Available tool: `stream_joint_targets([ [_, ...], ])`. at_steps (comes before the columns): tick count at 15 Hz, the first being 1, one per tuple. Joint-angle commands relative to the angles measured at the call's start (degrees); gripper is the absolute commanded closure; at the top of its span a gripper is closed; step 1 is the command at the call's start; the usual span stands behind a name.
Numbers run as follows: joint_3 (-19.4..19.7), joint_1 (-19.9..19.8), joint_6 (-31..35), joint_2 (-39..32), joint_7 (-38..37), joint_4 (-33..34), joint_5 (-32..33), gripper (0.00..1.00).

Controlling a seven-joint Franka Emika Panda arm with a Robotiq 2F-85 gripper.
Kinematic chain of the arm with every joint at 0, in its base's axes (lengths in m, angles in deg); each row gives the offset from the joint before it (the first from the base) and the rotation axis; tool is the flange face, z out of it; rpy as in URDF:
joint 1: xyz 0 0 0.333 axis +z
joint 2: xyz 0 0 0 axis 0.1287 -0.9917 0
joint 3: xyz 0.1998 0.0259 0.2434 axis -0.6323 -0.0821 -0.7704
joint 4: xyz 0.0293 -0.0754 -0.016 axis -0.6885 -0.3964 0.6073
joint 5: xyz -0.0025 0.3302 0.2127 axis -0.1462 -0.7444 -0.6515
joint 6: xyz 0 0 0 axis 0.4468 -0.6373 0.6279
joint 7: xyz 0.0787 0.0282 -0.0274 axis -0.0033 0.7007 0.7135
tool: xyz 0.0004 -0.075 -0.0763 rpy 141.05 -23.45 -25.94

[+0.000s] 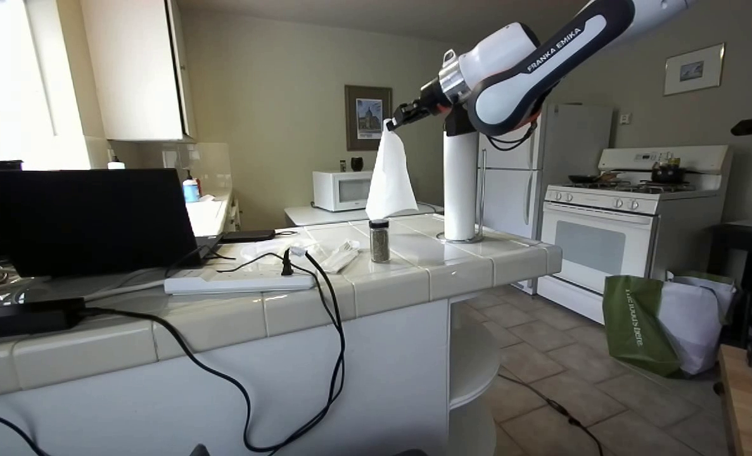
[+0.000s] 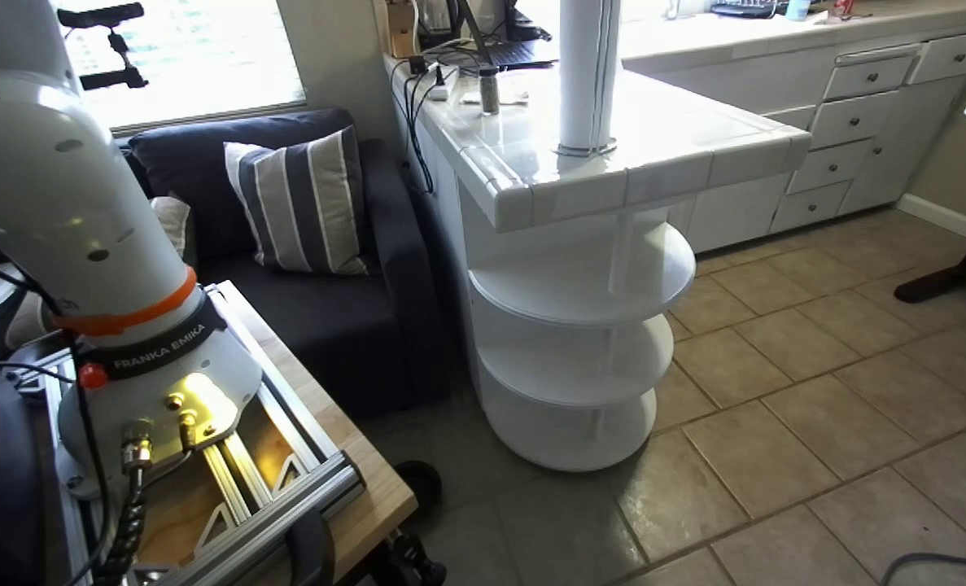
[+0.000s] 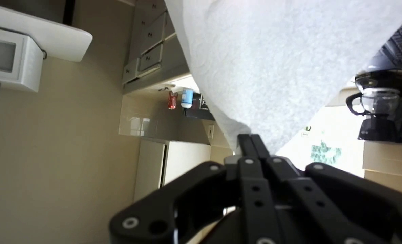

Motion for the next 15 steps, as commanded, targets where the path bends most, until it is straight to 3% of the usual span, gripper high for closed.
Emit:
stream_joint_targets([
  [1,3.68,3.56,-8.28,2.21,-0.43,-1.66,-0.64,1.0],
  [6,6.09,6.04,-25.51,4.6,-7.87,-1.55,3.53,1.0],
  [9,4.03,6.1,-34.98,5.92,-9.53,-1.4,0.61,1.0],
  [10,3.72,6.34,-37.25,6.19,-10.51,-1.15,0.23,0.74],
  [12,1.45,5.16,-40.19,6.69,-11.29,-0.74,-1.15,0.67],
  [15,-0.33,5.1,-43.07,7.51,-12.11,0.27,-3.93,0.44],
])
